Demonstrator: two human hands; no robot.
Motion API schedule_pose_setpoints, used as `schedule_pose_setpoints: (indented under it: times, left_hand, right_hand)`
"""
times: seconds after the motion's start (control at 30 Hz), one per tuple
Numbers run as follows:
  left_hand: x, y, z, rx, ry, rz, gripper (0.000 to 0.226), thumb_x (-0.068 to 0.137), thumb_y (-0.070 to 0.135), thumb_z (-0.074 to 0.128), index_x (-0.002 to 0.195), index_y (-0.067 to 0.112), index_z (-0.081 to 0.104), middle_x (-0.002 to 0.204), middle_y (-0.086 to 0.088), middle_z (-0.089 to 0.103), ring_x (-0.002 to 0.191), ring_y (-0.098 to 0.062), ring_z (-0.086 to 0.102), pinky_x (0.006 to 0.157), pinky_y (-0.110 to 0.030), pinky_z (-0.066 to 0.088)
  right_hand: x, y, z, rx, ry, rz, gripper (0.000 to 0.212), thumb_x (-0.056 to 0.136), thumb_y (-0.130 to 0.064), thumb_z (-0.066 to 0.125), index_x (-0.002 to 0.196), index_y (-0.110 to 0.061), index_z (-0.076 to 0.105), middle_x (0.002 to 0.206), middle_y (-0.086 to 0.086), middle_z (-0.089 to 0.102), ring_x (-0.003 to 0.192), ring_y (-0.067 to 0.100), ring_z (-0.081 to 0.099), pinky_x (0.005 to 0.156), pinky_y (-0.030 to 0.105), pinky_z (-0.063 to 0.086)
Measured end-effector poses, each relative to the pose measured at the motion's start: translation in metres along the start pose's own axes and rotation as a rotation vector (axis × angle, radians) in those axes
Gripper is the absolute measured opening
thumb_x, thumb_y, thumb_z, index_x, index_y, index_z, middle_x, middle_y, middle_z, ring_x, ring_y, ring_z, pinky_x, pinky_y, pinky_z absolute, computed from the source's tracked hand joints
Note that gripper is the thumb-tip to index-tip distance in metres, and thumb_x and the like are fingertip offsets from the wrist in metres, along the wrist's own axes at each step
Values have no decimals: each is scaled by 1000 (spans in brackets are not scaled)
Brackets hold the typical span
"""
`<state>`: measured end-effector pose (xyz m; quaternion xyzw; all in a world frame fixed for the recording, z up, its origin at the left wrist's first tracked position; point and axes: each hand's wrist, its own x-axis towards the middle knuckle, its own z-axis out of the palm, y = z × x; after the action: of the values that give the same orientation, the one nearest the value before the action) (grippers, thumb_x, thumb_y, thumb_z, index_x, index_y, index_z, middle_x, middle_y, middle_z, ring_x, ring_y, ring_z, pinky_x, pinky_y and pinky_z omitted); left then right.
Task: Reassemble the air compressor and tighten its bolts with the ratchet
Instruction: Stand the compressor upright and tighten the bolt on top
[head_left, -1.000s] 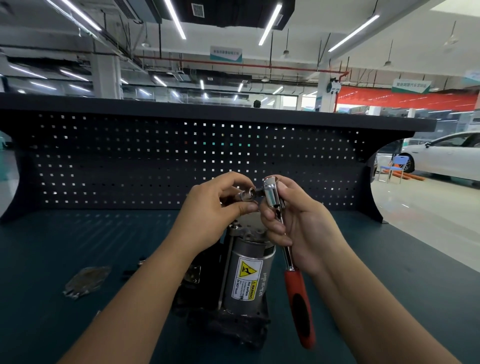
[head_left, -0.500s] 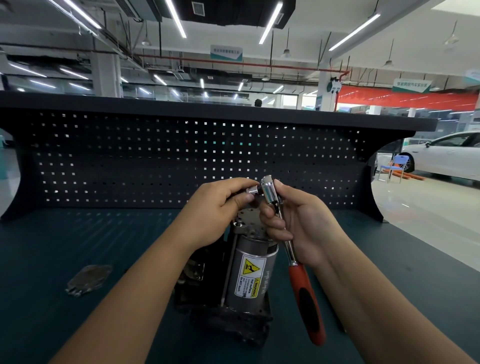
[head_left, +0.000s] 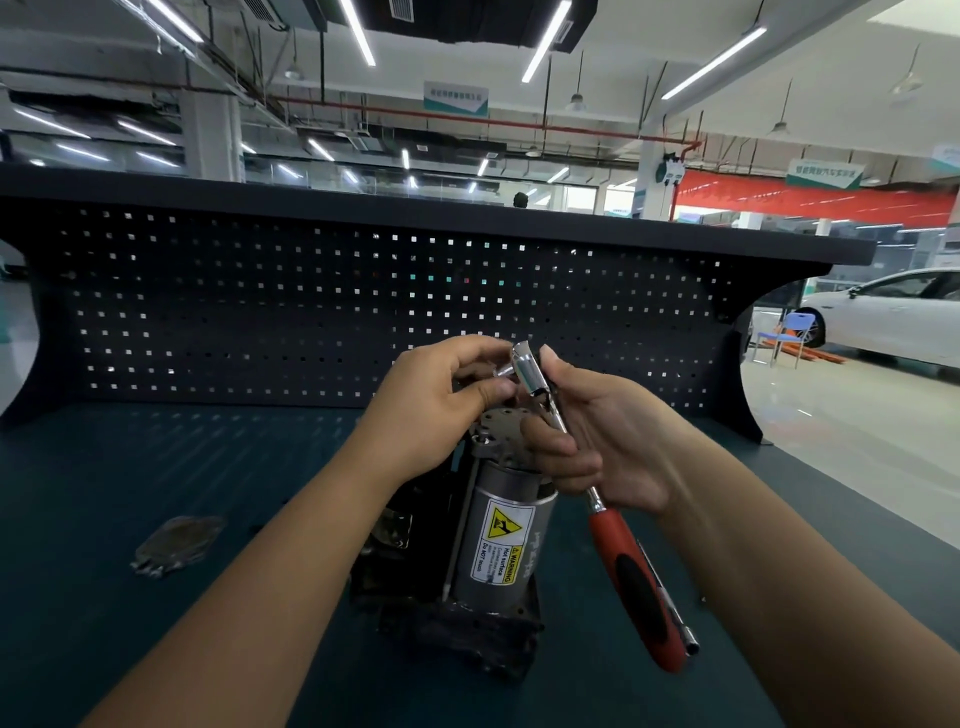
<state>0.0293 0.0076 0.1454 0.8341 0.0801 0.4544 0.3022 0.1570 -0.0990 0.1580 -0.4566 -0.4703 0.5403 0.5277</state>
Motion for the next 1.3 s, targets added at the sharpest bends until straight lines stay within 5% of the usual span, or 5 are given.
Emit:
schedule_pose_setpoints:
  times: [0.33,0.57,0.77,1.07,1.3]
  left_hand:
    - [-2,-2,1,-3,56,-12,19,93,10,55,95,27,64,78,13,70,73,5,64,66,-7,47]
    - [-1,-3,1,-112,166,-38,17,96,12,51,94,24,63,76,7,71,72,-7,66,71,-20,54]
    - [-3,-2,-1,-168,167,-69,10,93,19,56,93,25,63,79,10,73,76,-5,68,69,-18,54]
    - [-1,1,3,-367,242,-103,48,86,54,33,120,27,56,98,5,73,92,-11,69,78,-25,56]
    - [-3,-1,-2,-270,201,-137,29,100,18,41,93,26,67,85,9,74,77,-12,70,70,-23,57]
  right_hand:
    - [-36,-4,-10,-720,211,-176,16,85,6,61,97,-4,64,76,11,67,68,18,61,63,24,51]
    - [-56,11,-1,-719,165,-104,16,92,-32,58,102,-41,50,67,0,64,57,17,59,52,28,49]
    - [-63,3,-16,-1269,510,-299,29,86,-37,63,74,-13,51,57,-5,46,49,2,41,50,17,35]
    - [-67,-54,-46,-1517,397,-293,29,81,-27,72,65,-16,50,55,-9,52,47,0,48,51,11,39]
    - [-56,-60,-68,-1505,338,-309,31,80,-30,72,59,-21,50,55,-9,48,48,3,42,54,14,37]
